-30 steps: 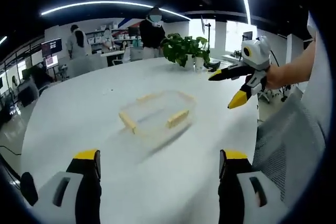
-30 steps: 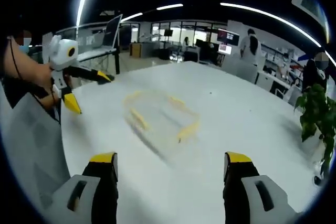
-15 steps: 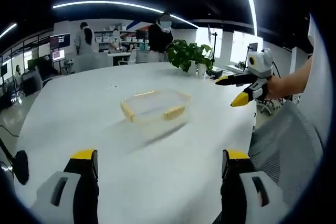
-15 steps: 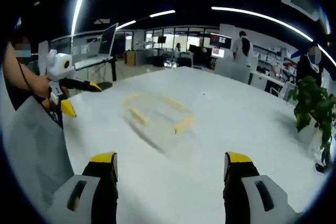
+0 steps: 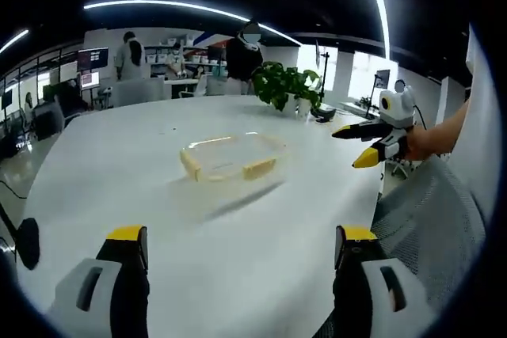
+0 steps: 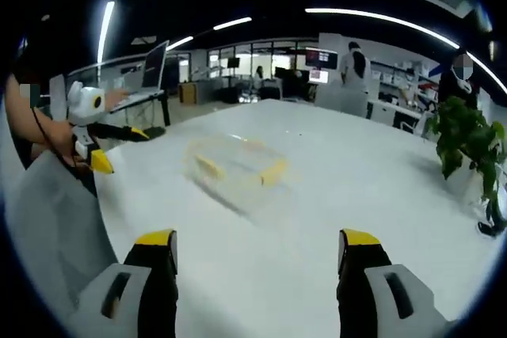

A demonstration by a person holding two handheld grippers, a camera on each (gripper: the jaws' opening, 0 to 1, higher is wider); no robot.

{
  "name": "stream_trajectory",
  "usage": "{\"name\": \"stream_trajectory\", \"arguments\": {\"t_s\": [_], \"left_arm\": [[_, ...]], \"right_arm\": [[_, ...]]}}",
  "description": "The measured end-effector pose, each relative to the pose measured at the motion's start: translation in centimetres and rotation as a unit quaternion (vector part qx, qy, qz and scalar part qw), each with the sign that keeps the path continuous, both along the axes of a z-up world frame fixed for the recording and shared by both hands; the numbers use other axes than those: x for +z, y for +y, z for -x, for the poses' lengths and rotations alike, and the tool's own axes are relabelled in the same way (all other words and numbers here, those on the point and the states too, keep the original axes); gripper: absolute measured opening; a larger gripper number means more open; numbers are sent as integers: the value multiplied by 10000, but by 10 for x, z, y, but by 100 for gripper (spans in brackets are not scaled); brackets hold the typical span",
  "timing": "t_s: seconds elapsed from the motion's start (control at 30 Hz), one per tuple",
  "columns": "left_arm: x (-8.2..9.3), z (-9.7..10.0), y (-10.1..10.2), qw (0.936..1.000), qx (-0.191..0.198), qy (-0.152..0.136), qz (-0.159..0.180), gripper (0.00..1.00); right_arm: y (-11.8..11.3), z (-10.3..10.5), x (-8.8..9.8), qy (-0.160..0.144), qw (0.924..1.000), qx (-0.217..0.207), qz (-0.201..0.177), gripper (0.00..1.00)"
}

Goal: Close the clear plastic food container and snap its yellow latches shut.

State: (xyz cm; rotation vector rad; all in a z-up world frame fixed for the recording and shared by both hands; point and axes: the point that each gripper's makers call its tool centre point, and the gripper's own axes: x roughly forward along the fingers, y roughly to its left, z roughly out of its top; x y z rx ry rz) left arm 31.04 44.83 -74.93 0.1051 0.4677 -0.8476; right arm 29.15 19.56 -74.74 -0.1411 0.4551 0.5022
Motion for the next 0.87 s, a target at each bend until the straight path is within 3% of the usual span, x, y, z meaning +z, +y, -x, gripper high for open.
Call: {"name": "stream_trajectory", "arguments": {"t_s": [0.87], "left_arm": [[-2,3,1,10000,-27,20,-61,99]], "right_arm": [[0,2,1,0,10000,3,-1,84]]}}
